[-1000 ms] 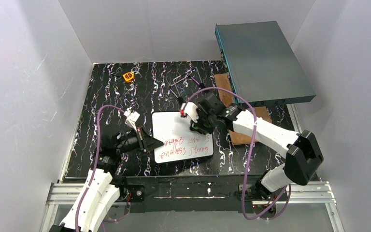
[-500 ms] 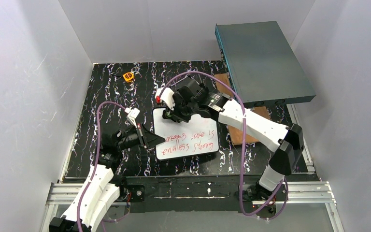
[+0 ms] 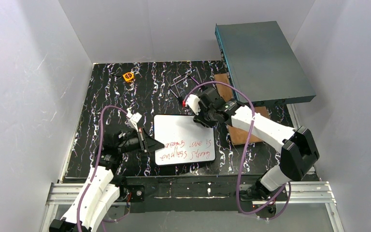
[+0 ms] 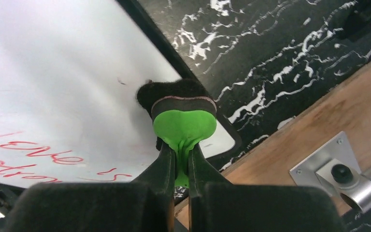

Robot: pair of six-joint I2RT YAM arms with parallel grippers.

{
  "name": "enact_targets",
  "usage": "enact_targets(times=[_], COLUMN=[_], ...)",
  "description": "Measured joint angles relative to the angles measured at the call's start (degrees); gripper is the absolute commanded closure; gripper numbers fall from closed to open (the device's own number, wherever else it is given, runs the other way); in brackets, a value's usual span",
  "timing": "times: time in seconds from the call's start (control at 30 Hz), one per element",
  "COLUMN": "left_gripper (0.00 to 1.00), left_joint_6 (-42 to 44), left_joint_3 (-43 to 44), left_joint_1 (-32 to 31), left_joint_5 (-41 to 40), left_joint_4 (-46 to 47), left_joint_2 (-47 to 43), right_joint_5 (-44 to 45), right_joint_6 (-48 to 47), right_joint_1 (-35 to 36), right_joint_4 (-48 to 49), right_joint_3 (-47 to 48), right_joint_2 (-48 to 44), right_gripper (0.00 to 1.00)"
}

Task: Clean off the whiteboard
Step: Erase the whiteboard at the center of the board.

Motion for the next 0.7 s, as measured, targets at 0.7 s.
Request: enact_targets(times=[0.7], left_gripper=[1.00], left_joint_6=[14.4], left_joint_3=[11.3], left_joint_1=[1.1], left_joint_5=[-11.5], left_joint_4=[-8.7], left_joint_2=[4.4], right_joint_5=[-19.5], right_joint_6=[-4.8], right_joint_1=[8.9], right_joint_4=[-8.4], right_joint_3=[10.8], right_joint_2=[-1.6], right_gripper=[0.99])
